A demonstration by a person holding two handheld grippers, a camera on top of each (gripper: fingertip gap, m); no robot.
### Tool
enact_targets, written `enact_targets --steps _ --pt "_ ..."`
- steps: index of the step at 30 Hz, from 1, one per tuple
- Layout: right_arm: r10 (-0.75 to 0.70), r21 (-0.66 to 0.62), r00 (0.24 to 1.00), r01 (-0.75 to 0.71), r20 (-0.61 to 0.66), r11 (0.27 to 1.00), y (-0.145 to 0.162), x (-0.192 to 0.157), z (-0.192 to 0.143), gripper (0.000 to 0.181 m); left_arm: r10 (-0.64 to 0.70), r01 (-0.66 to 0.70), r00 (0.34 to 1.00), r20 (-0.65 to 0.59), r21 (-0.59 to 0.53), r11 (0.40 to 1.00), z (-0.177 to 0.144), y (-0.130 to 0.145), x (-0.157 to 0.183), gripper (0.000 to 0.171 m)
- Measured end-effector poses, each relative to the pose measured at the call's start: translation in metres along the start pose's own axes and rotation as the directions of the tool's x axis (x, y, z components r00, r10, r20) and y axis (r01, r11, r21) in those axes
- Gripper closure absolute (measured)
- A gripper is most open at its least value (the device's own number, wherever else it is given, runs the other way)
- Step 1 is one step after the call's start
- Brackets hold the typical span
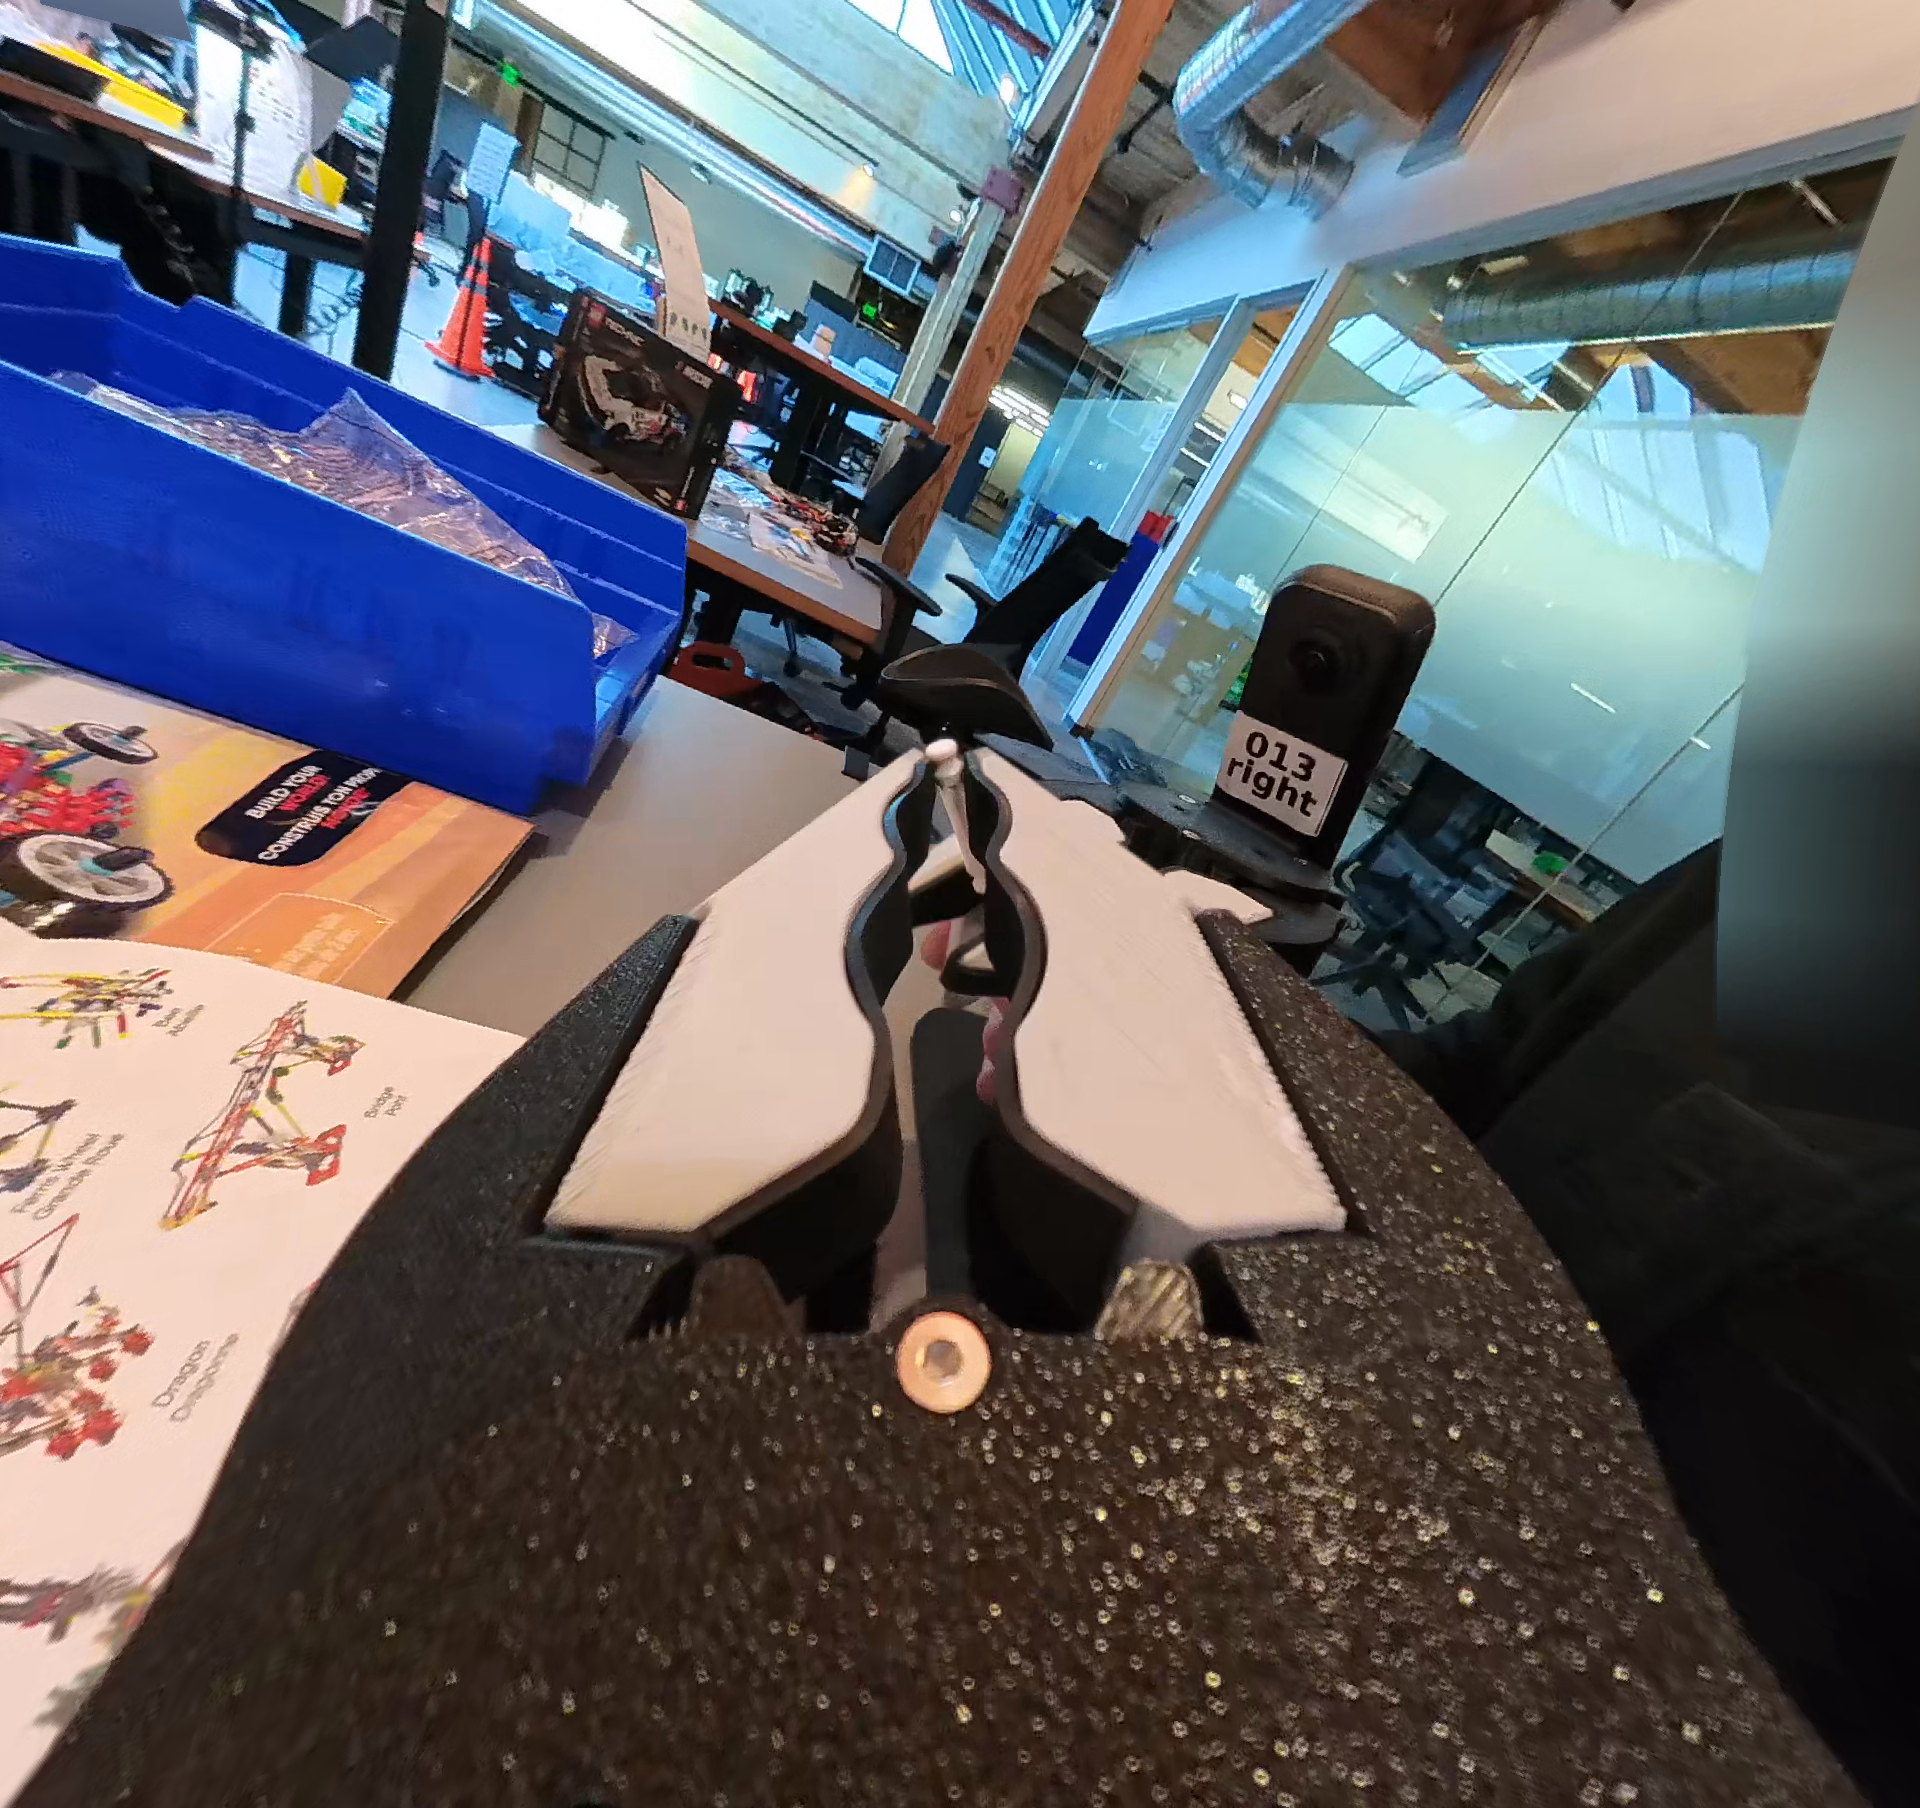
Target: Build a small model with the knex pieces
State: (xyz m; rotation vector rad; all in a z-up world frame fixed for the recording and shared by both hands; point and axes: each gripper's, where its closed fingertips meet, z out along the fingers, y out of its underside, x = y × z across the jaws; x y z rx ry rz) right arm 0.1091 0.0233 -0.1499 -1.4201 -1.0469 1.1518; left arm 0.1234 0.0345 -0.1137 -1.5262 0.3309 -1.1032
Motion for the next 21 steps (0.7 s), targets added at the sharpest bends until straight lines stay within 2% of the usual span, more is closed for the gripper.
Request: enact_targets --steps 2,4,7,11,14,17,21 --pt "0.012 0.024 1.0 -0.011 -0.008 1.0 -0.003 0.0 -0.002 0.163 -0.012 0.011 0.999 -0.03 -0.026 1.0 0.003 0.006 0.004 0.168" --pt "0.005 0.035 1.0 -0.004 -0.017 0.999 -0.004 0.001 -0.004 0.174 0.002 -0.003 1.0 -0.025 -0.022 1.0 0.004 0.009 0.005 0.168" --pt "0.009 0.033 1.0 -0.008 -0.022 0.999 -0.002 0.002 -0.008 0.175 -0.027 0.027 0.999 -0.048 -0.008 1.0 0.005 0.012 0.007 0.168" --pt "-0.03 -0.021 0.999 0.029 -0.024 0.999 0.004 0.007 -0.016 0.176 0.015 -0.017 0.999 -0.038 -0.053 0.998 0.007 0.02 0.006 0.168" --pt "-0.117 -0.126 0.993 0.113 -0.023 0.985 0.015 0.017 -0.028 0.176 0.095 -0.096 0.995 -0.013 -0.088 0.991 0.007 0.024 0.005 0.16" --pt "-0.273 -0.285 0.961 0.251 -0.041 0.925 0.028 0.04 -0.048 0.176 0.181 -0.176 0.983 0.021 -0.141 0.974 0.008 0.027 -0.001 0.159" --pt "-0.48 -0.471 0.877 0.416 -0.018 0.778 0.037 0.071 -0.072 0.176 0.327 -0.3 0.943 0.058 -0.27 0.915 0.012 0.038 -0.013 0.159"
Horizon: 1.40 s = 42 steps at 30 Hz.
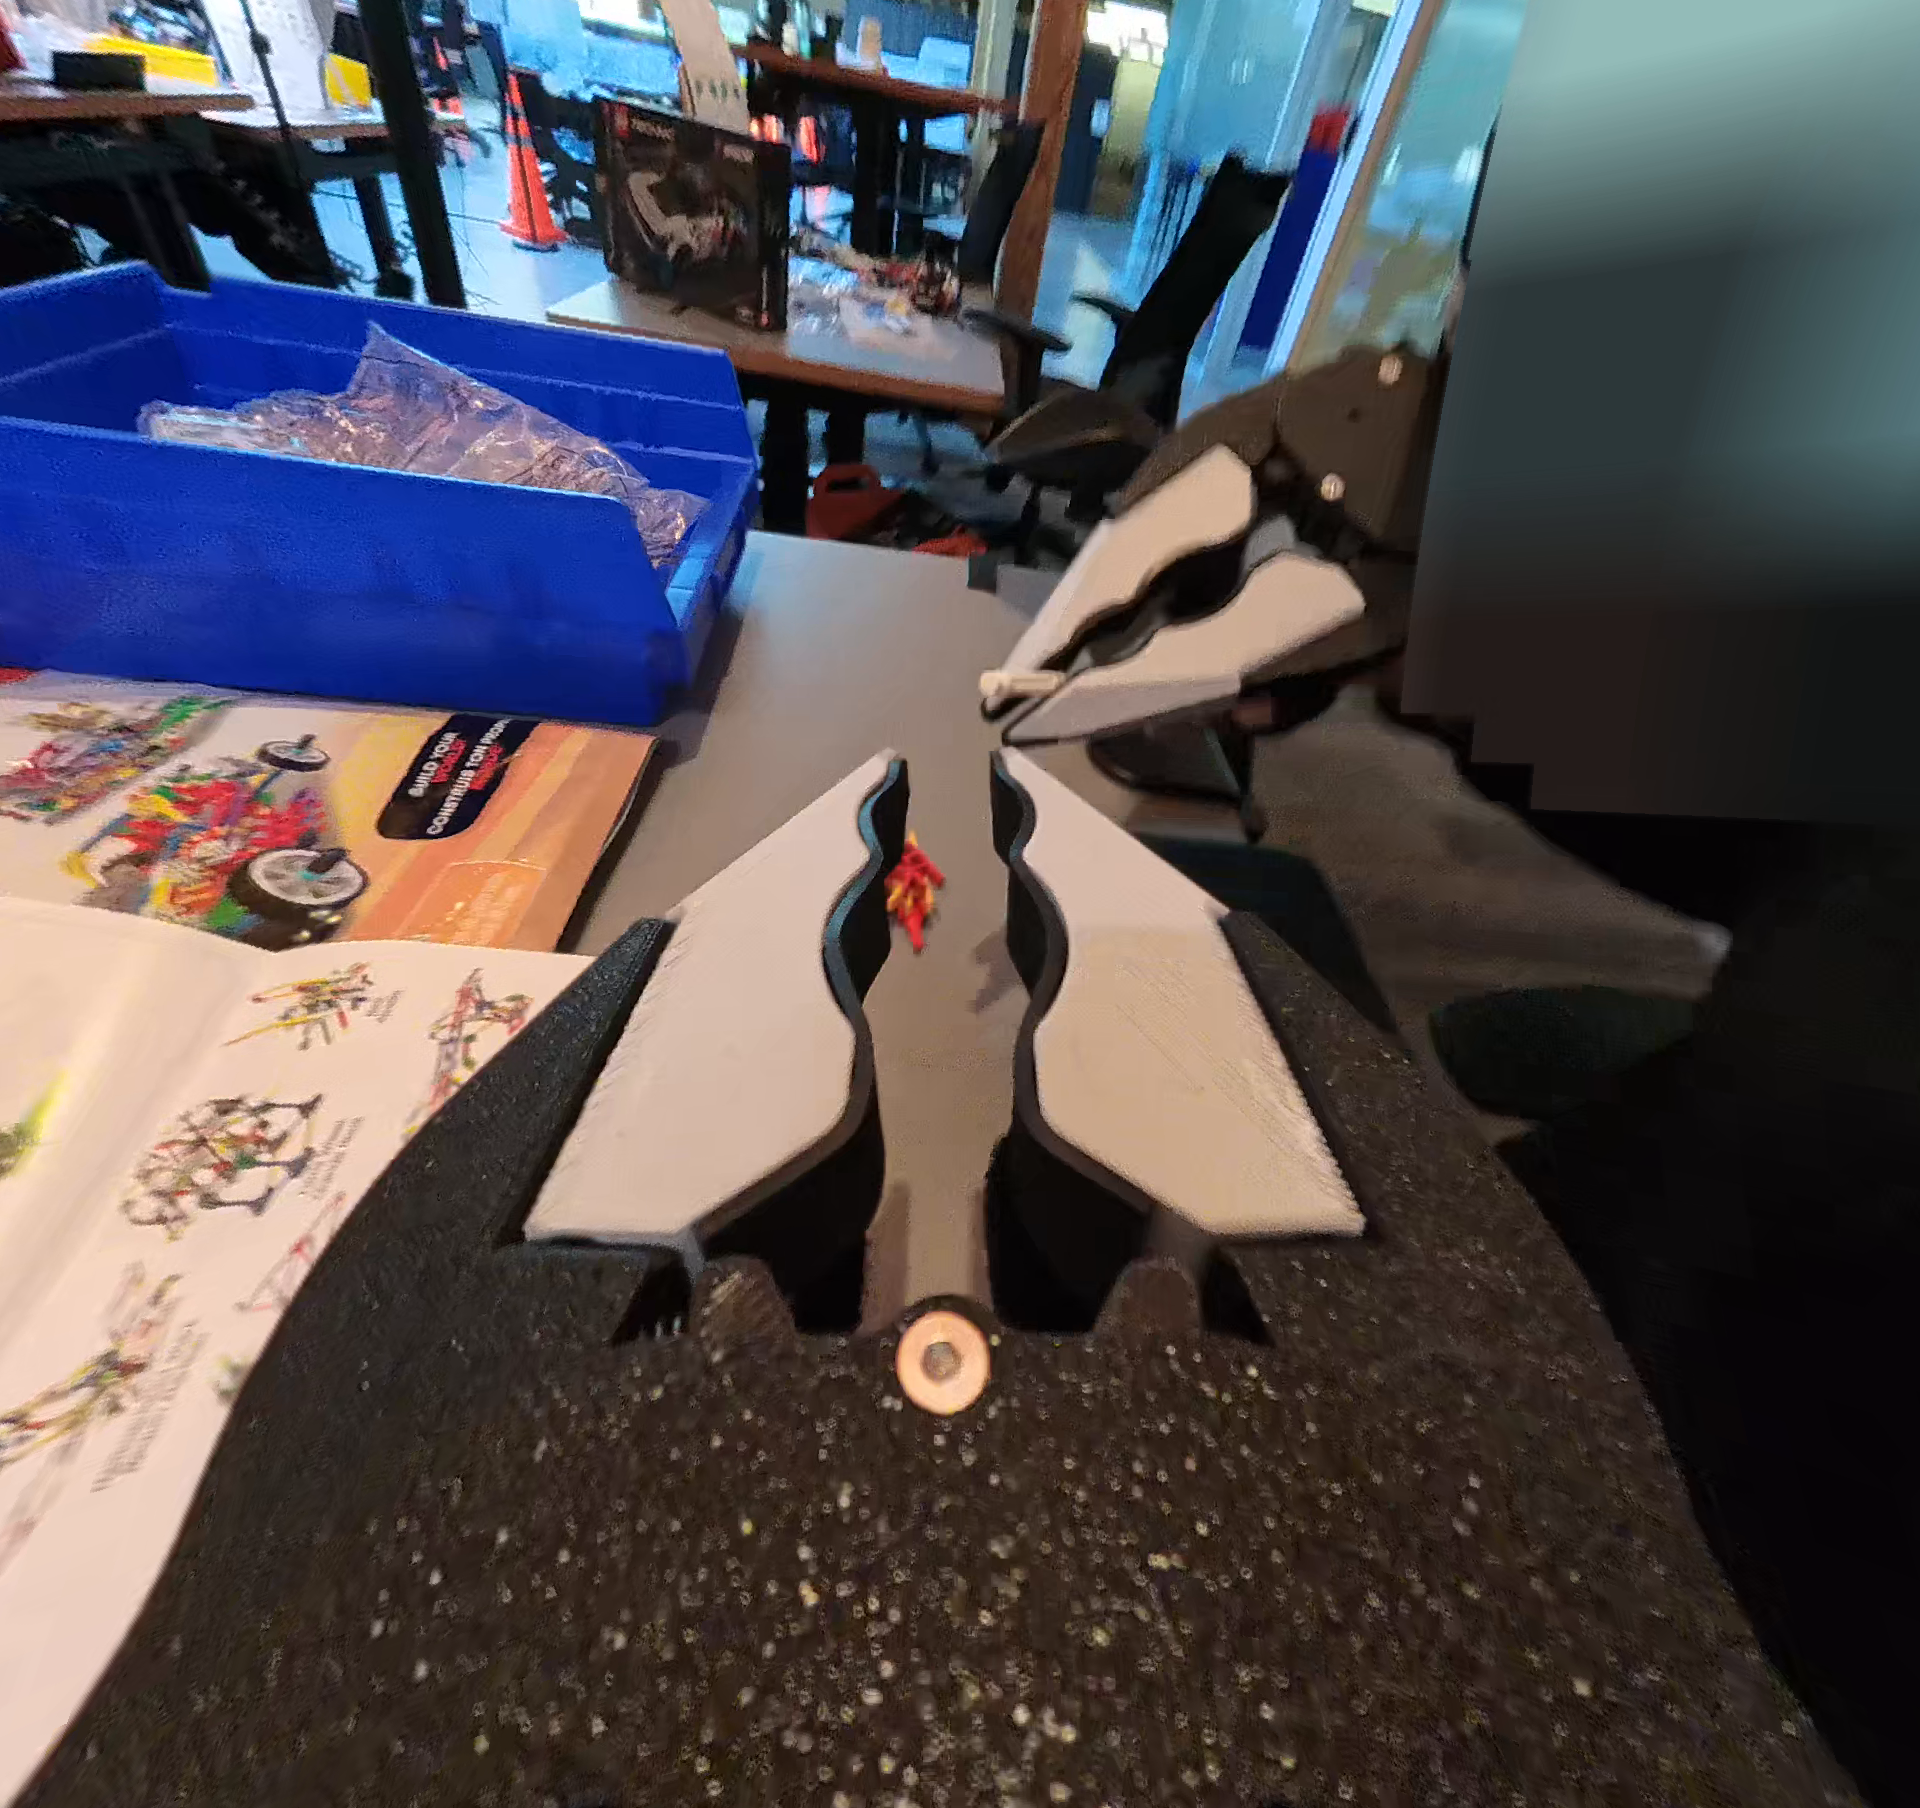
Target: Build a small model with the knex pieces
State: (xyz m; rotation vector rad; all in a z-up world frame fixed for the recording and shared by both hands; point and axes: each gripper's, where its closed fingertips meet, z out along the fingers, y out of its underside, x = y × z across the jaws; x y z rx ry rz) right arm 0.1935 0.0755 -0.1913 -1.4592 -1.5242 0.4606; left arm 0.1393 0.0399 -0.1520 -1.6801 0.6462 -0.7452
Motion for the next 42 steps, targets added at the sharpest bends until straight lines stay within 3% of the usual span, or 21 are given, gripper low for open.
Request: enact_targets --steps 5,9,13,15,21,28,31,42 --pt "-0.201 -0.117 0.977 0.208 0.071 0.971 0.01 -0.004 0.001 0.176 0.215 -0.214 0.977 -0.003 -0.092 0.972 0.019 0.01 0.012 0.156" --pt "-0.302 -0.134 0.94 0.323 0.156 0.937 0.01 -0.02 0.004 0.176 0.413 -0.409 0.911 -0.012 -0.171 0.897 0.033 0.023 0.021 0.15" --pt "-0.353 -0.121 0.91 0.384 0.216 0.915 0.009 -0.035 0.005 0.176 0.512 -0.507 0.858 -0.034 -0.215 0.835 0.042 0.035 0.028 0.156" --pt "-0.354 -0.114 0.909 0.384 0.218 0.916 0.007 -0.037 0.006 0.176 0.526 -0.524 0.849 -0.059 -0.235 0.819 0.044 0.042 0.031 0.166" --pt "-0.321 -0.093 0.917 0.35 0.237 0.932 0.008 -0.036 0.006 0.176 0.552 -0.545 0.833 -0.046 -0.241 0.803 0.048 0.047 0.031 0.168" --pt "-0.173 0.028 0.953 0.172 0.248 0.985 -0.006 -0.03 0.004 0.167 0.43 -0.428 0.903 -0.015 -0.144 0.892 0.047 0.036 0.026 0.169" --pt "-0.142 0.056 0.956 0.132 0.256 0.99 -0.007 -0.028 0.003 0.173 0.366 -0.368 0.93 -0.033 -0.106 0.924 0.048 0.034 0.026 0.169" --pt "-0.138 0.023 0.945 0.138 0.297 0.99 -0.005 -0.028 0.008 0.175 0.365 -0.367 0.93 -0.034 -0.114 0.923 0.05 0.04 0.021 0.168"
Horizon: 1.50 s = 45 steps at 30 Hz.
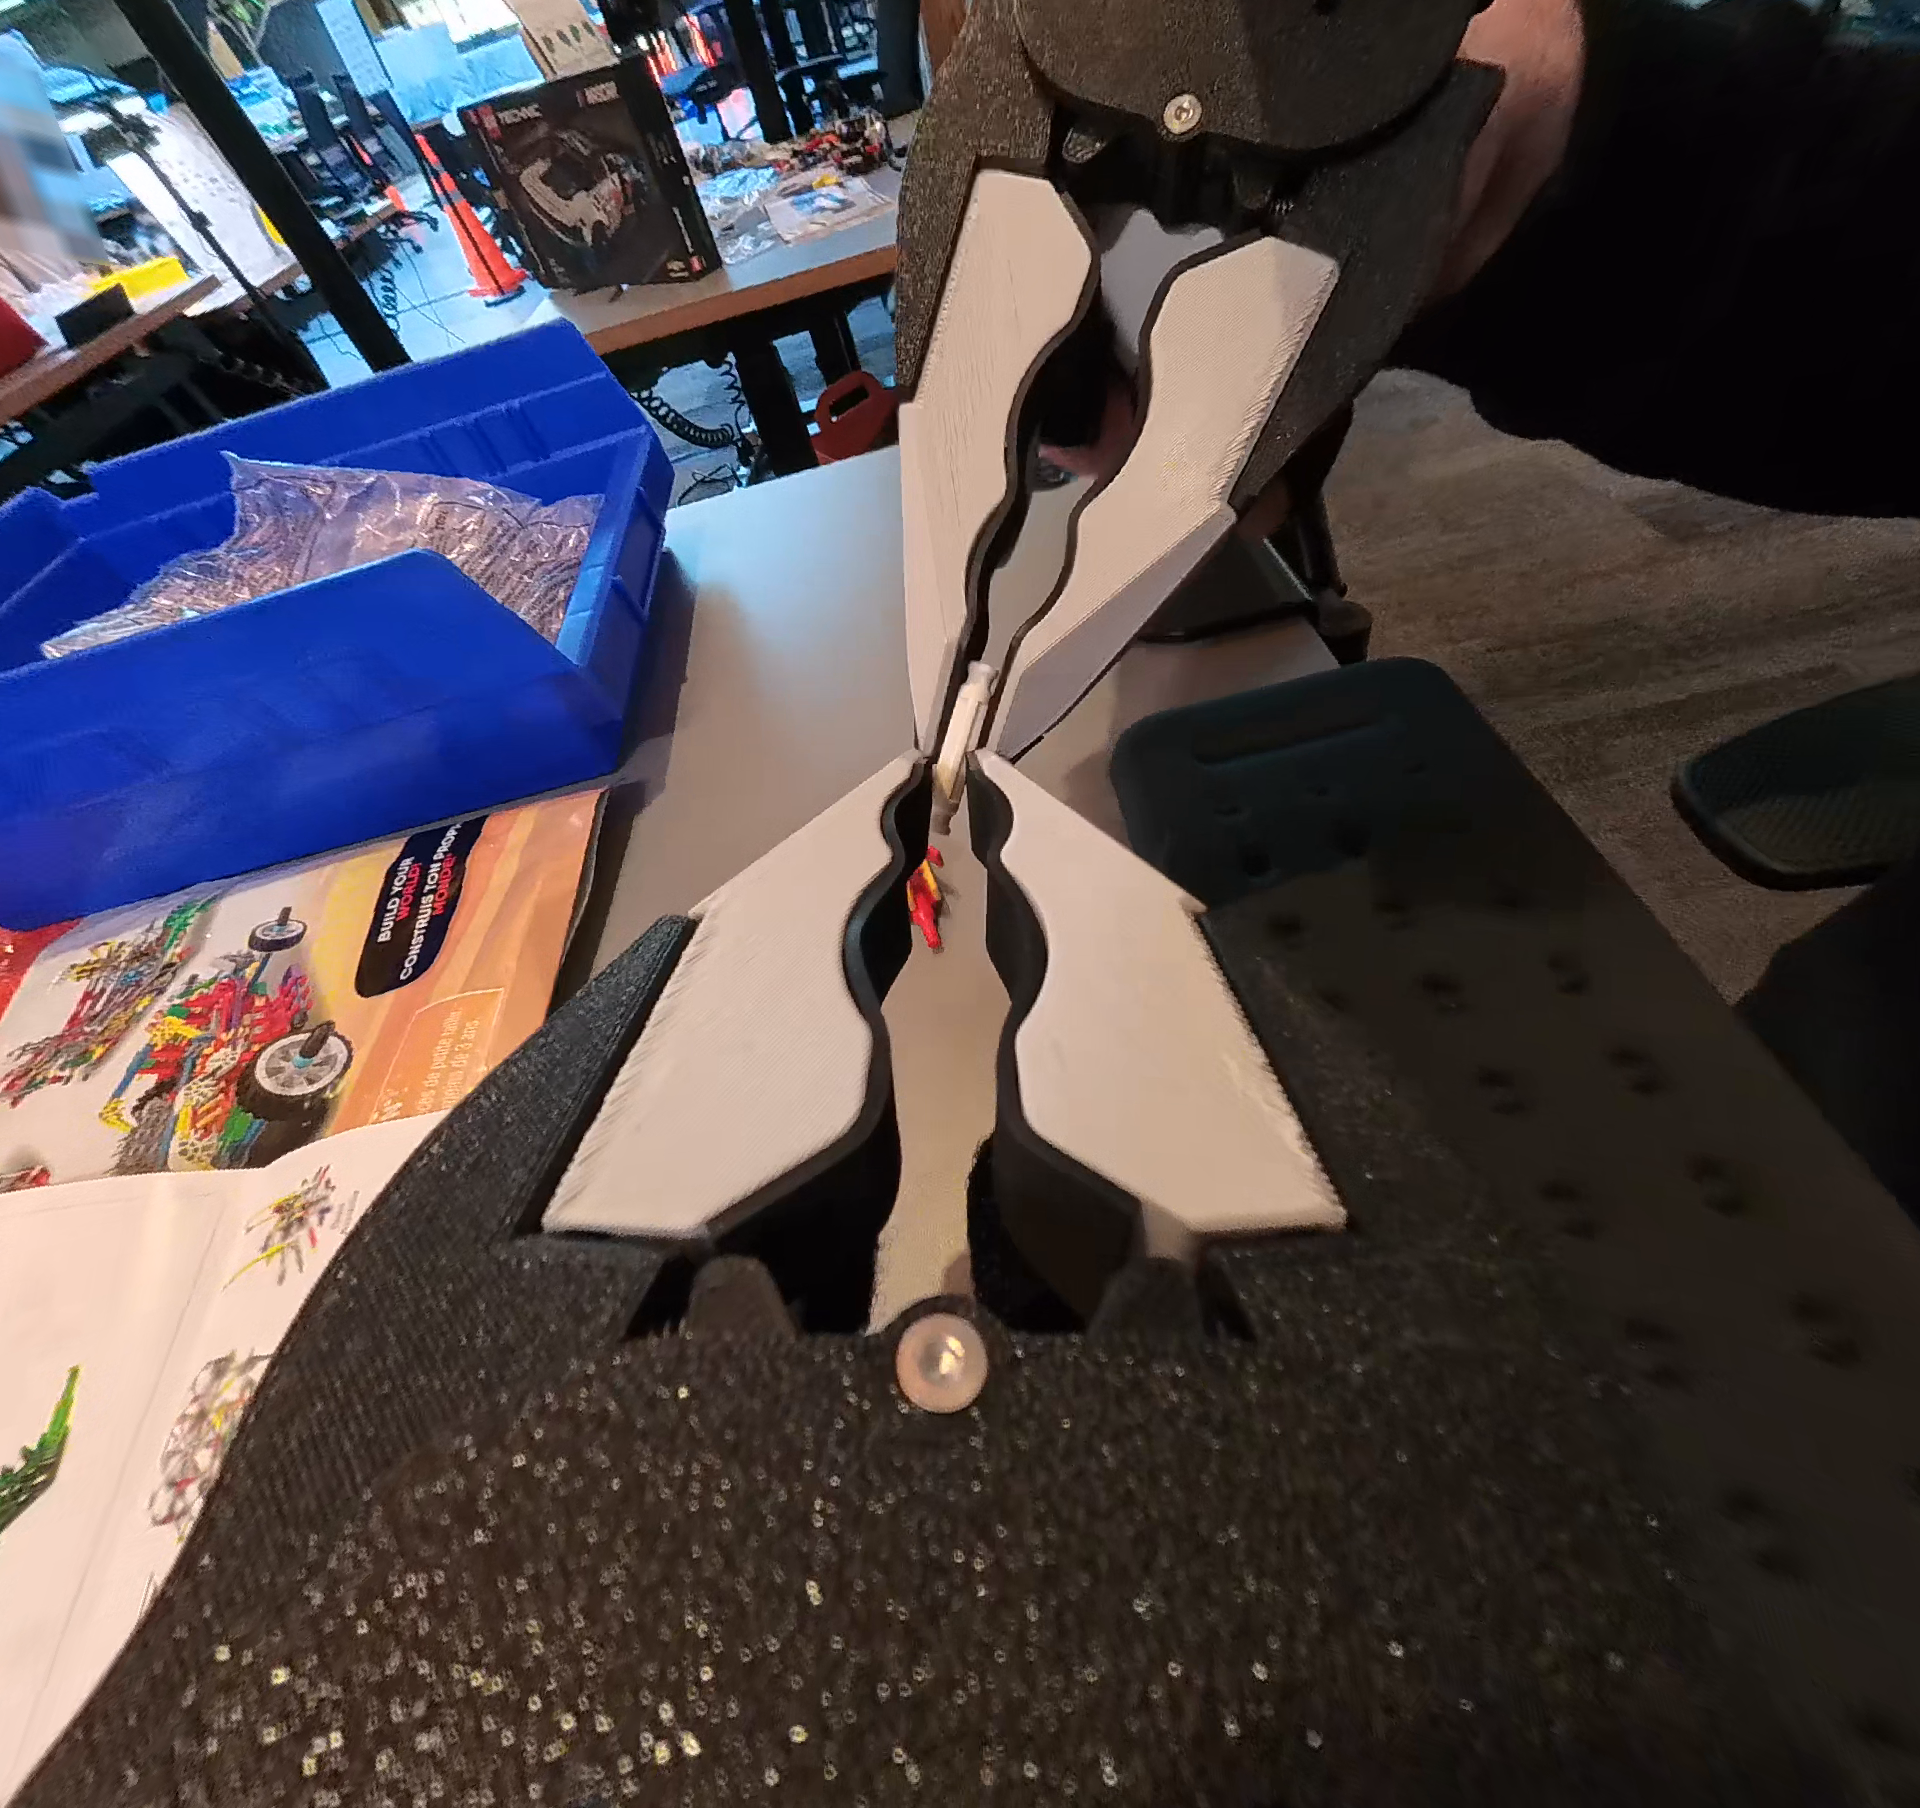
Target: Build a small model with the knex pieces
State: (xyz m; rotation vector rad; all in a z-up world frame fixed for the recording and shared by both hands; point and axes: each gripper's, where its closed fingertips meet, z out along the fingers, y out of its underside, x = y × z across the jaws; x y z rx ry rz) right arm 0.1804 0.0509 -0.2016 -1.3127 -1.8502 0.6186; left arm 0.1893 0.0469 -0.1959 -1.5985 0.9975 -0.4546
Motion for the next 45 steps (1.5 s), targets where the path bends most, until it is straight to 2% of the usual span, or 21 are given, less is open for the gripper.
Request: enact_targets --steps 4,9,13,18,22,24,28,40,45 --pt "0.145 0.153 0.988 -0.152 0.056 0.977 -0.013 0.006 -0.003 0.172 -0.076 0.076 0.997 -0.002 0.077 0.994 -0.006 -0.012 -0.006 0.169" --pt "0.322 0.329 0.939 -0.343 0.119 0.88 -0.026 0.012 -0.008 0.17 -0.17 0.172 0.985 -0.027 0.173 0.97 -0.014 -0.024 -0.012 0.17" --pt "0.414 0.409 0.895 -0.445 0.166 0.797 -0.032 0.014 -0.007 0.171 -0.245 0.253 0.967 -0.065 0.217 0.943 -0.019 -0.029 -0.017 0.171" --pt "0.481 0.45 0.85 -0.522 0.213 0.724 -0.039 0.016 -0.005 0.166 -0.331 0.351 0.936 -0.12 0.267 0.897 -0.024 -0.035 -0.021 0.171" --pt "0.498 0.498 0.836 -0.542 0.232 0.678 -0.048 0.018 -0.006 0.169 -0.397 0.428 0.904 -0.161 0.306 0.851 -0.029 -0.04 -0.027 0.171" --pt "0.498 0.505 0.836 -0.541 0.232 0.673 -0.052 0.018 -0.005 0.177 -0.432 0.466 0.885 -0.174 0.318 0.826 -0.031 -0.042 -0.03 0.171" --pt "0.51 0.511 0.836 -0.535 0.203 0.673 -0.054 0.019 -0.001 0.181 -0.482 0.528 0.849 -0.216 0.34 0.778 -0.035 -0.045 -0.033 0.171" --pt "0.53 0.493 0.822 -0.555 0.206 0.67 -0.054 0.022 0.004 0.181 -0.518 0.571 0.821 -0.239 0.34 0.748 -0.035 -0.045 -0.035 0.171" --pt "0.544 0.504 0.793 -0.6 0.273 0.621 -0.059 0.02 0.001 0.179 -0.54 0.606 0.796 -0.275 0.349 0.715 -0.036 -0.046 -0.036 0.171"
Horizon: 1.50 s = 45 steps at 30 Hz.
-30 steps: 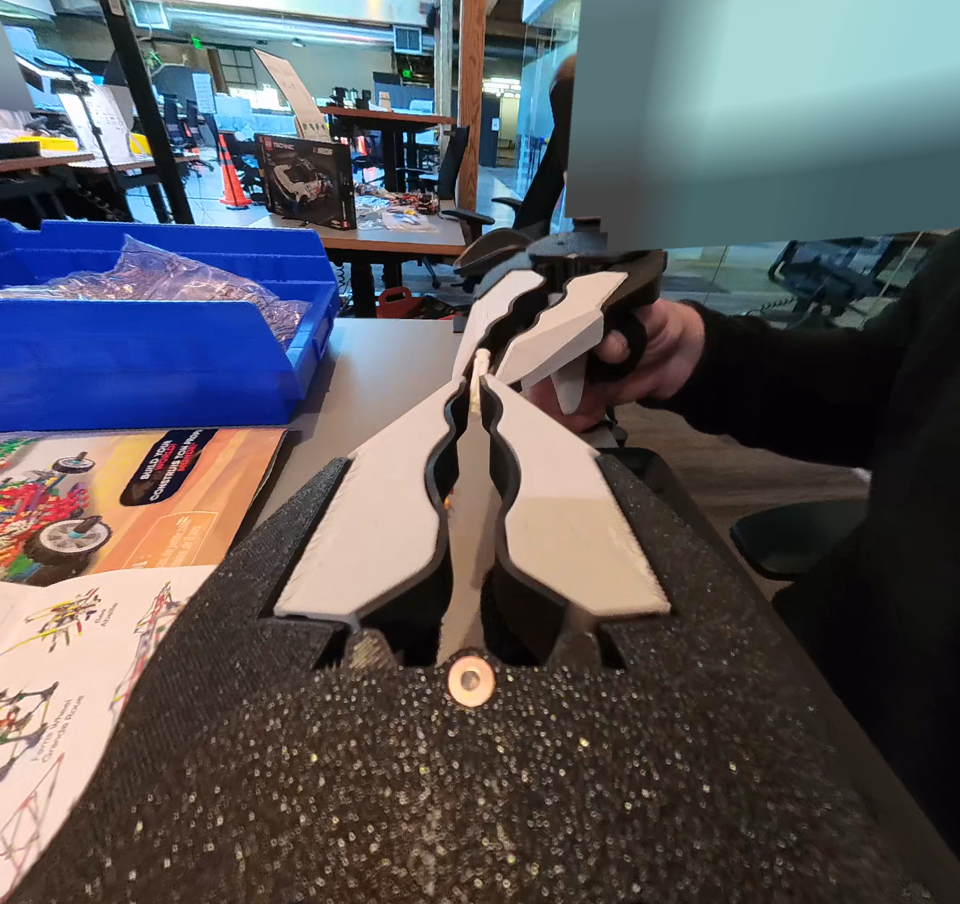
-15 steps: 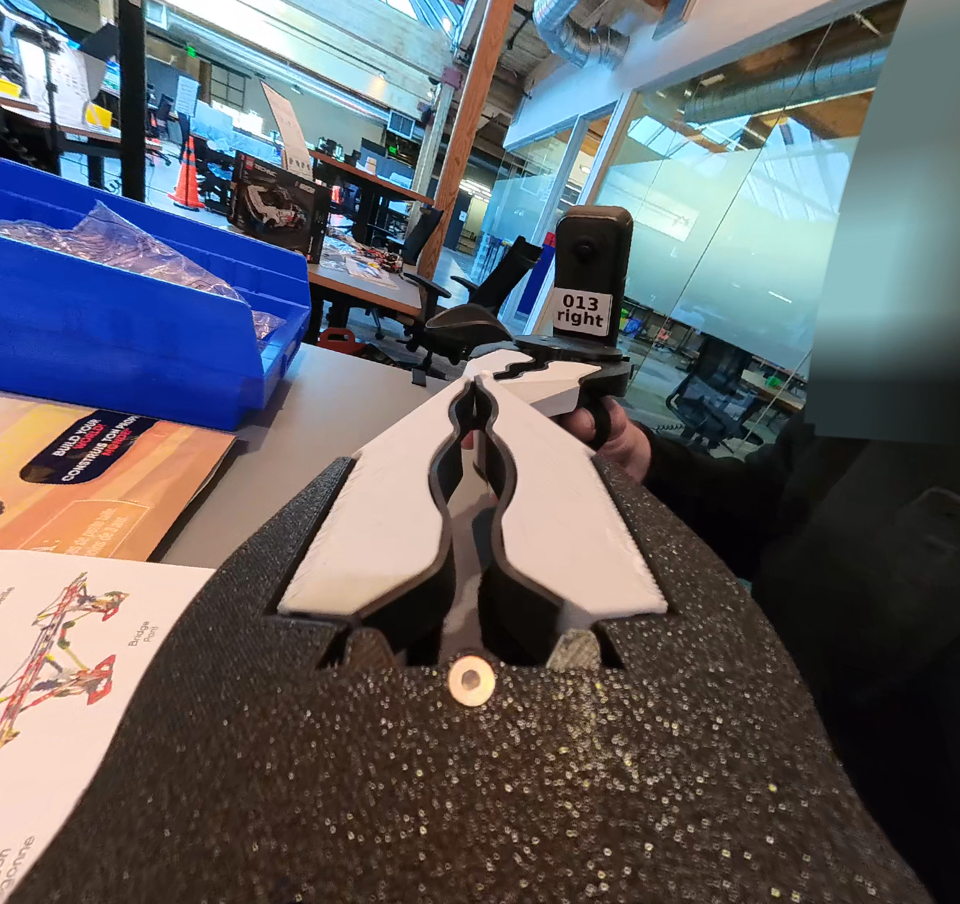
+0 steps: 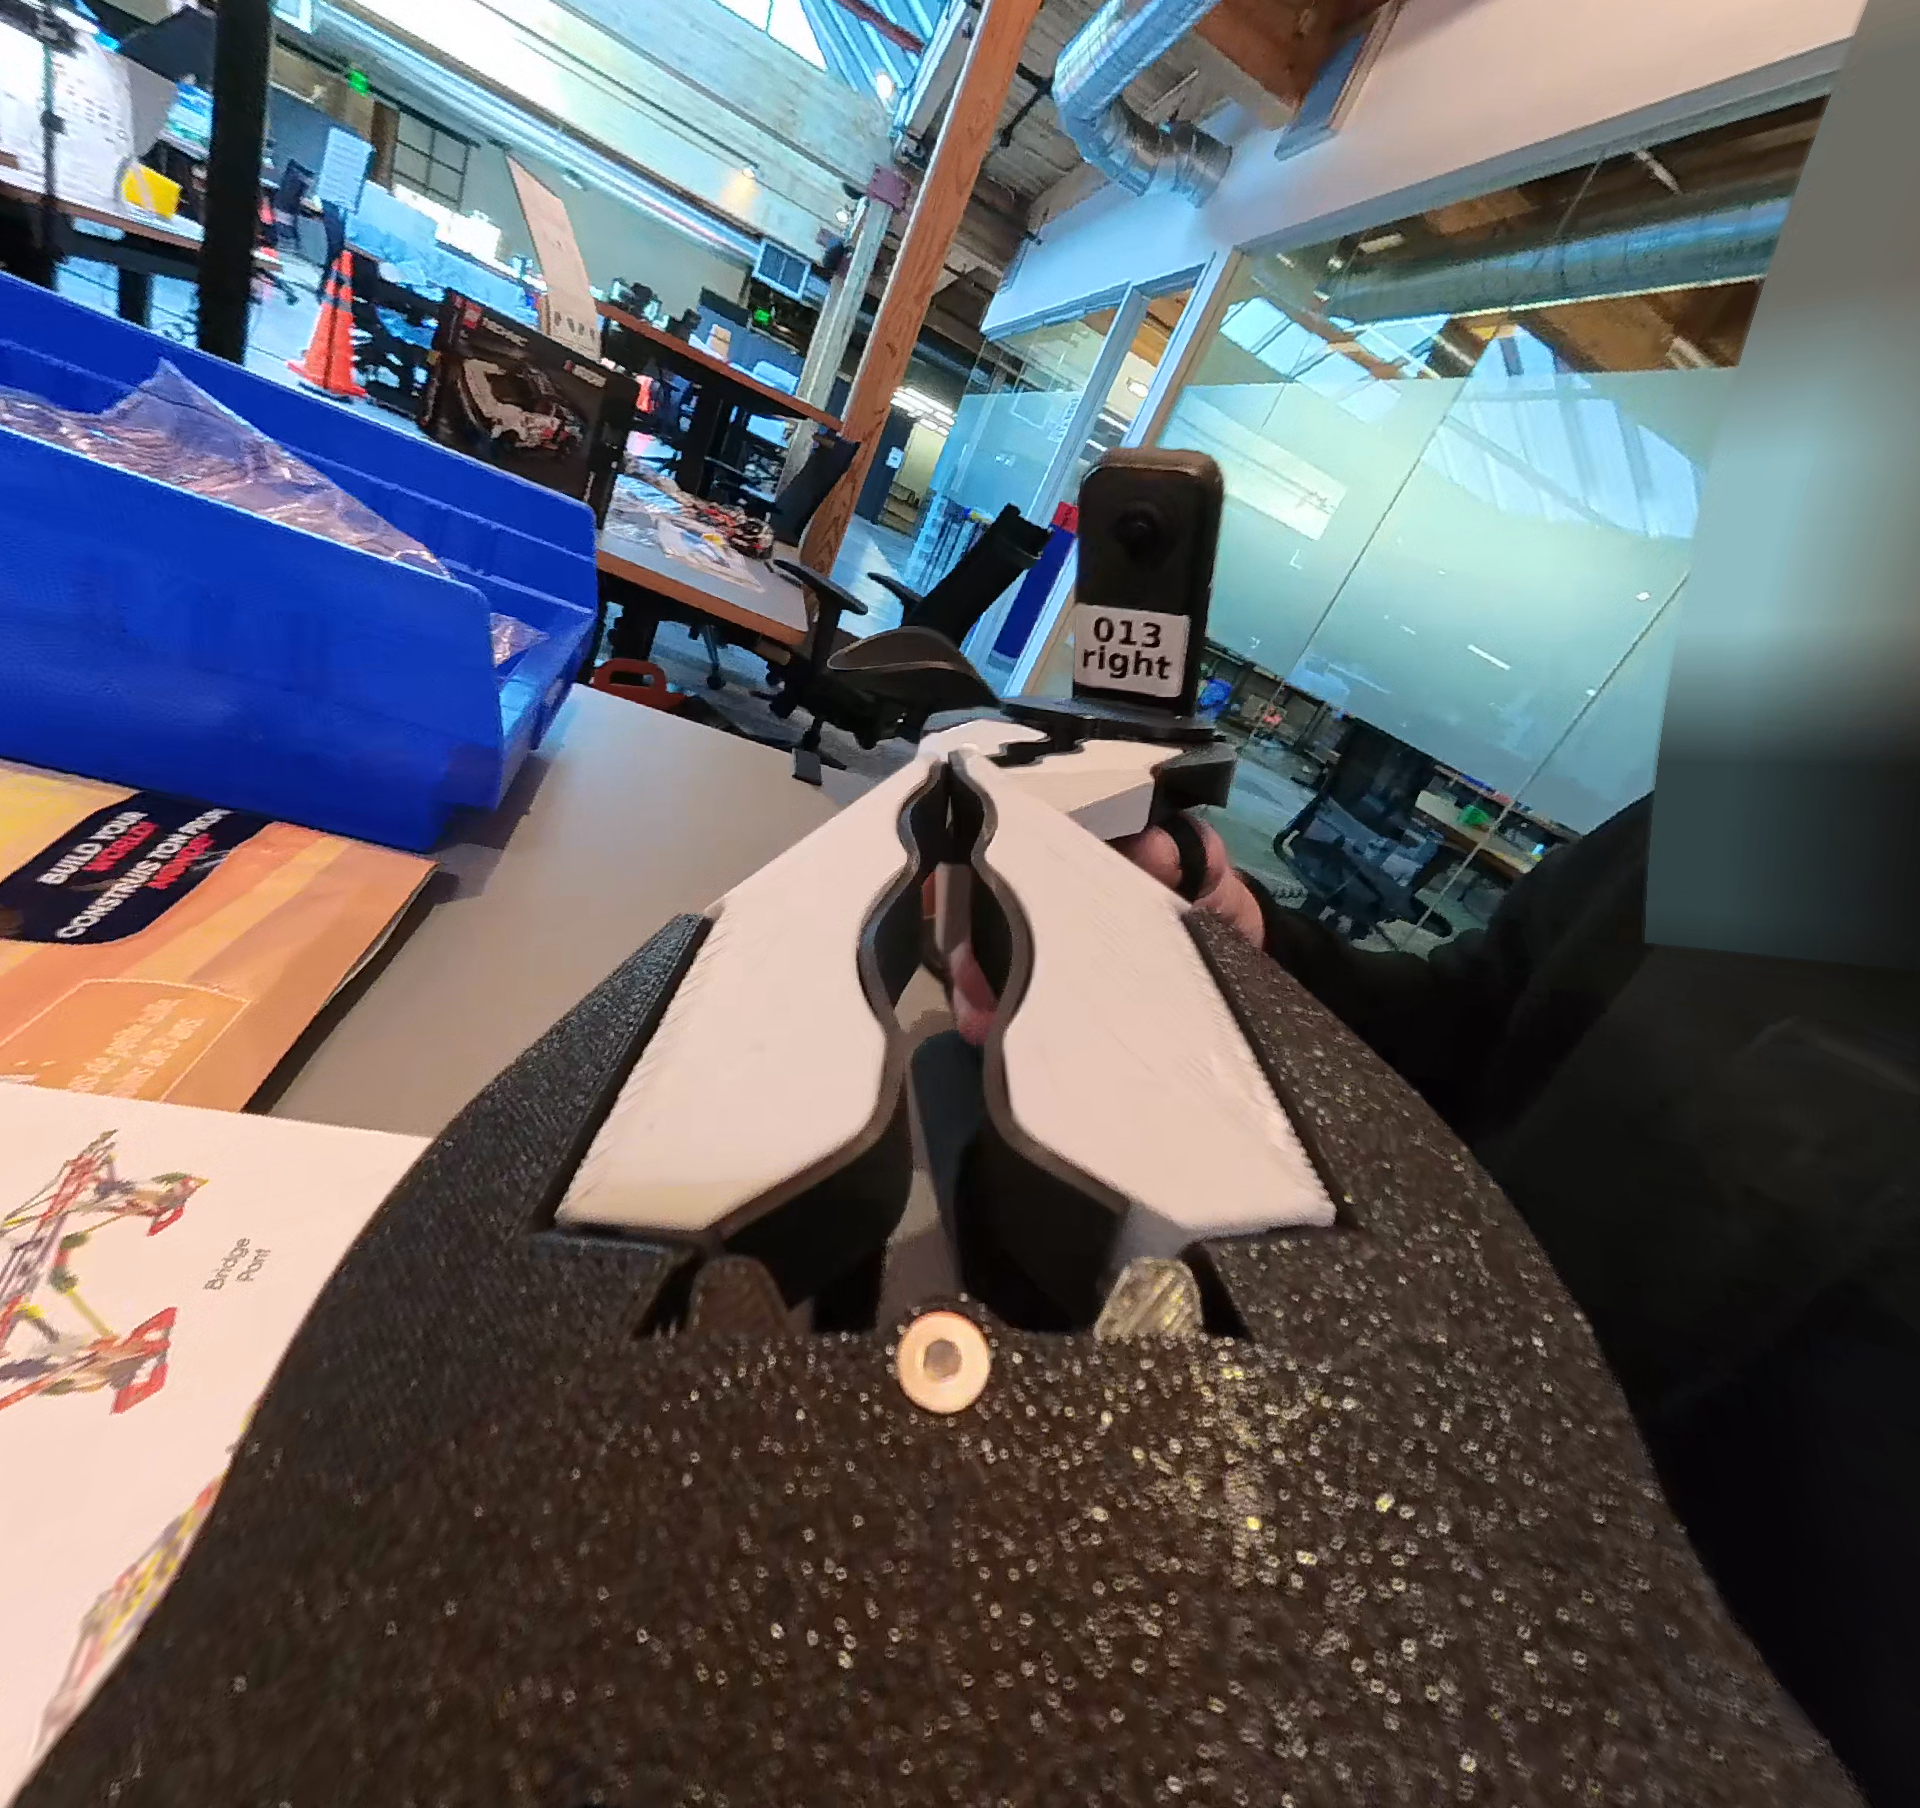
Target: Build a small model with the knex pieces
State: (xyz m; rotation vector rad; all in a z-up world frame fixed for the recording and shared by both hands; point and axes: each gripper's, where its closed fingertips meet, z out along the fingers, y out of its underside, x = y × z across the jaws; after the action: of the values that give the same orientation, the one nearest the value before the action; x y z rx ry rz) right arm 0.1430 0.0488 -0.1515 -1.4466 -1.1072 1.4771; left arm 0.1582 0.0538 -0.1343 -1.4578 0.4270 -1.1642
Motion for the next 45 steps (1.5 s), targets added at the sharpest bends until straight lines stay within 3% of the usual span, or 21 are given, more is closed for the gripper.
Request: enact_targets --steps 12,18,22,28,32,38,41,45 --pt "0.094 0.049 0.993 -0.098 0.064 0.994 -0.004 -0.008 0.001 0.173 -0.048 0.047 0.999 0.005 0.024 0.999 -0.001 -0.002 -0.003 0.171" --pt "0.158 0.053 0.987 -0.16 0.043 0.986 -0.004 -0.001 -0.001 0.165 0.108 -0.106 0.992 0.071 -0.025 0.994 0.001 0.003 -0.004 0.171" --pt "0.14 0.053 0.99 -0.141 0.024 0.989 -0.003 0.001 -0.001 0.181 0.121 -0.118 0.99 0.075 -0.048 0.992 0.0 0.005 -0.007 0.171" --pt "0.112 0.037 0.993 -0.111 -0.037 0.993 -0.002 0.01 -0.003 0.181 0.207 -0.187 0.964 0.165 -0.13 0.974 -0.004 0.009 -0.022 0.171" --pt "0.03 -0.027 0.982 -0.036 -0.185 0.999 0.006 0.03 -0.008 0.165 0.246 -0.214 0.946 0.21 -0.163 0.963 -0.006 0.006 -0.027 0.161" --pt "-0.072 -0.072 0.962 0.055 -0.262 0.996 0.007 0.031 -0.006 0.158 0.269 -0.222 0.932 0.244 -0.203 0.954 -0.007 0.014 -0.034 0.158" --pt "-0.131 -0.064 0.927 0.116 -0.351 0.991 -0.01 0.028 -0.01 0.117 0.285 -0.236 0.922 0.262 -0.204 0.95 -0.008 0.013 -0.036 0.158" --pt "-0.2 -0.046 0.89 0.199 -0.41 0.979 -0.037 0.017 -0.007 0.081 0.289 -0.231 0.918 0.271 -0.225 0.947 -0.007 0.019 -0.039 0.157"
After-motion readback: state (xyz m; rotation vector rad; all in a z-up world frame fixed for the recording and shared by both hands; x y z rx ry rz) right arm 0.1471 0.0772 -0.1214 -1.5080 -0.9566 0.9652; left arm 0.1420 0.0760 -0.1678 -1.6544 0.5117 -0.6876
